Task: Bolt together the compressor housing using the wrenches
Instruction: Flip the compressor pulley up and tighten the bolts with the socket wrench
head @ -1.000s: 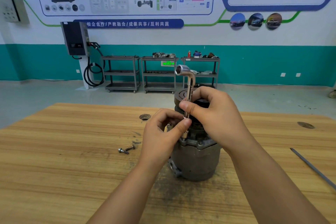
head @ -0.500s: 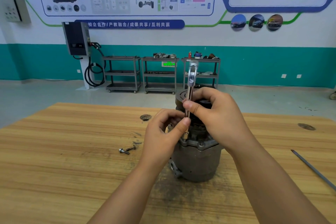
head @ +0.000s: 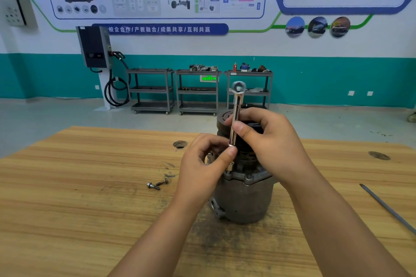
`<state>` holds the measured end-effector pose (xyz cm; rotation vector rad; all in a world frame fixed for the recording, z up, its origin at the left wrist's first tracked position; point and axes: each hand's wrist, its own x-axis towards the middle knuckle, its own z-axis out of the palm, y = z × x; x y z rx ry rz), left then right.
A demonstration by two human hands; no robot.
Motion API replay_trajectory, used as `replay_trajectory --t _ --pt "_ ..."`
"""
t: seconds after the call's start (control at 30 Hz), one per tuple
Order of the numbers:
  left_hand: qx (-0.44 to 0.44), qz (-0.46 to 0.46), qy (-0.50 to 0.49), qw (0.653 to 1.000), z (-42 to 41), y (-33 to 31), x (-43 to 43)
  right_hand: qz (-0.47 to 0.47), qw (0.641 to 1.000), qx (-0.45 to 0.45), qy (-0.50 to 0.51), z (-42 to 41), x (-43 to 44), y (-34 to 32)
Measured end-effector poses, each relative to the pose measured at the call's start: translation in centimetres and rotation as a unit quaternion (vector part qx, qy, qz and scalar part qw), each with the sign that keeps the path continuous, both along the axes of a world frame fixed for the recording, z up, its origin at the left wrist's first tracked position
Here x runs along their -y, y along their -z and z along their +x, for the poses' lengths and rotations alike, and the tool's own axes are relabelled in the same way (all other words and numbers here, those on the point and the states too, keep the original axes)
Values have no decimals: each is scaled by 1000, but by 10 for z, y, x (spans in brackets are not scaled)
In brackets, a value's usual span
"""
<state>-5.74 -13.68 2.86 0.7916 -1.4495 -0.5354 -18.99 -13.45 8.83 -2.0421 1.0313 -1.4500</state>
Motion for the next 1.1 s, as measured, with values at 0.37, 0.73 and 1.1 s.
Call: replay_trajectory --t 0.37,0.73,1.1 --pt "-2 -4 20 1000 2 -1 0 16 1000 -9 5 -1 1 0" --pt "-32 24 20 999 1 1 2 -10 1000 18 17 1 -1 2" --pt "-12 10 10 1000 1 1 2 1 1000 6 8 0 -1 -1"
